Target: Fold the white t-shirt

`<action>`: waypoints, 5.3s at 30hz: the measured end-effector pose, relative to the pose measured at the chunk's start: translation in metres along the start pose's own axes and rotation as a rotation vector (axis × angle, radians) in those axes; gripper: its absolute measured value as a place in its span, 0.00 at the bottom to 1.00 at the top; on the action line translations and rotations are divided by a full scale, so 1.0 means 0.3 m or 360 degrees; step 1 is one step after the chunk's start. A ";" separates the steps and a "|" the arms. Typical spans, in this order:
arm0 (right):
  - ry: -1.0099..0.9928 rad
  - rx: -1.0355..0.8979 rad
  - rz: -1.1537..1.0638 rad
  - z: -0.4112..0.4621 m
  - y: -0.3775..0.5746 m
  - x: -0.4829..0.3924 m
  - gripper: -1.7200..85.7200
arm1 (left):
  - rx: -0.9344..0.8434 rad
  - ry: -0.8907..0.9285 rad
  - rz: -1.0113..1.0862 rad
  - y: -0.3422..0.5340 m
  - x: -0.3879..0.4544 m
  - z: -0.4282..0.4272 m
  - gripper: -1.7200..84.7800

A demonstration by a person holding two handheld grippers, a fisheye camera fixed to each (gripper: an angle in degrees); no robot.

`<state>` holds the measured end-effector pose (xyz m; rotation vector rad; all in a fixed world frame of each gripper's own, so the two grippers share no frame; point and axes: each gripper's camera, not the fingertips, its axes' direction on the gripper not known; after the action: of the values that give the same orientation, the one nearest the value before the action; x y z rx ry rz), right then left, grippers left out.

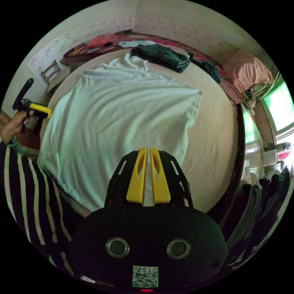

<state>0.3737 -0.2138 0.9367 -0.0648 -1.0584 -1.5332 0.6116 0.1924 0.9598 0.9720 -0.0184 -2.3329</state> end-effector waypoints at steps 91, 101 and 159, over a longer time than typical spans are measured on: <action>0.0140 0.0198 0.0313 0.097 0.469 0.260 0.02 | -0.0242 0.0064 0.1294 -0.139 1.310 0.608 0.02; 0.0256 -0.0078 0.0174 0.192 0.417 0.246 0.02 | -0.0221 -0.0011 0.1175 -0.018 1.223 0.576 0.02; 0.0164 -0.0124 -0.0370 -0.021 0.688 0.106 0.04 | 0.0046 -0.0621 0.0821 0.290 0.536 0.052 0.08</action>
<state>0.5354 -0.2160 1.0688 0.0855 -0.9494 -1.7676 0.5592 0.0316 0.8886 0.4383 -0.4105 -1.9991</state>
